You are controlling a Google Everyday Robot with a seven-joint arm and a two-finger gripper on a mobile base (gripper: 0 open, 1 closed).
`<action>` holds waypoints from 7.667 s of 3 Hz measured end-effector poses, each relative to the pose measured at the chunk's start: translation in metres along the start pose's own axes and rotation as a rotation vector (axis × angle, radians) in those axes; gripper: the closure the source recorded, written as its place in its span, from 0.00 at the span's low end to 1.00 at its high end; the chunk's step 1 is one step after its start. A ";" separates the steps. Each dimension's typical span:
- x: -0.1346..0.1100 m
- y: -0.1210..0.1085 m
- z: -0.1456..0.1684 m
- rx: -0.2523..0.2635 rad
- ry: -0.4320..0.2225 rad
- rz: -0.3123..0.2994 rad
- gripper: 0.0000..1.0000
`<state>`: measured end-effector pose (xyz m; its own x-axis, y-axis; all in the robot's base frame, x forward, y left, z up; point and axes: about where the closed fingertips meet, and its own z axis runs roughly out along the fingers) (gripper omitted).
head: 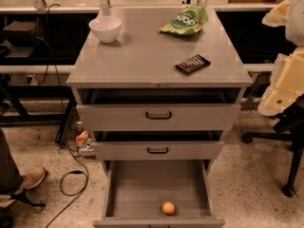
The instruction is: Pick orange from bottom drawer and place on counter
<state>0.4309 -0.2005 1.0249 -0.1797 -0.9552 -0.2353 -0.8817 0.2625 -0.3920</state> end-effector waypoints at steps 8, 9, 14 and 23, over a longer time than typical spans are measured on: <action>0.029 0.156 0.282 -0.441 0.240 0.446 0.00; 0.060 0.156 0.381 -0.447 0.344 0.639 0.00; 0.089 0.191 0.484 -0.474 0.465 0.922 0.00; 0.068 0.317 0.766 -0.613 0.375 1.333 0.00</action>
Offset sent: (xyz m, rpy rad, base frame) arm -0.0279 0.0407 -0.1385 -0.0613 0.3783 -0.0788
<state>0.4733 -0.0769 0.2038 -0.9838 -0.0760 0.1622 -0.0126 0.9326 0.3607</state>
